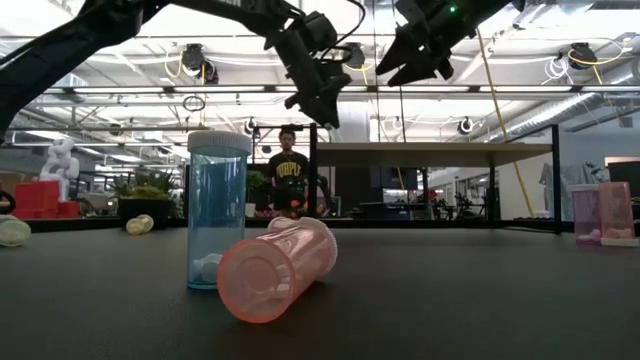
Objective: Pick and place medicine bottles onto shelf by color
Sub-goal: Put the top blue pill bottle on the shelf
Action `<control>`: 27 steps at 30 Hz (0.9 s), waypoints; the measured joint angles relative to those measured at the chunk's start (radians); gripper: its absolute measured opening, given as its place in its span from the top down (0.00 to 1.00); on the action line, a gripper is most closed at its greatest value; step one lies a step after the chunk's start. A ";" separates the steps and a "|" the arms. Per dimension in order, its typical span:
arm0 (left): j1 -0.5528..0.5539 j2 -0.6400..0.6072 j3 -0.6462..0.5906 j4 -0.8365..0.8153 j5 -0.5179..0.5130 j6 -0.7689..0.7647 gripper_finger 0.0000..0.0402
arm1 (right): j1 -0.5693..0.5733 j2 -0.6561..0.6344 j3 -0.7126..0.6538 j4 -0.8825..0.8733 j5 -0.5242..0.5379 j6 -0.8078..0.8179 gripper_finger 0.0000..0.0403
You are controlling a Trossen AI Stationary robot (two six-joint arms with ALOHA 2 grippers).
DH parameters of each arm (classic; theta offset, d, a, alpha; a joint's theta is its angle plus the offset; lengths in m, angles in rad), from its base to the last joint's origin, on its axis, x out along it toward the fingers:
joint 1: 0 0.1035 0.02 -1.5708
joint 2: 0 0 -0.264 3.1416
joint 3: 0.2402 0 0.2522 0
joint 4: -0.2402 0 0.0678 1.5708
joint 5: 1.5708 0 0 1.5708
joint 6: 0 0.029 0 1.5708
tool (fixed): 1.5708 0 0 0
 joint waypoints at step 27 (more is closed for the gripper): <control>-0.004 0.006 0.001 -0.059 0.045 0.101 0.68 | -0.018 0.000 0.000 0.003 -0.001 0.058 0.42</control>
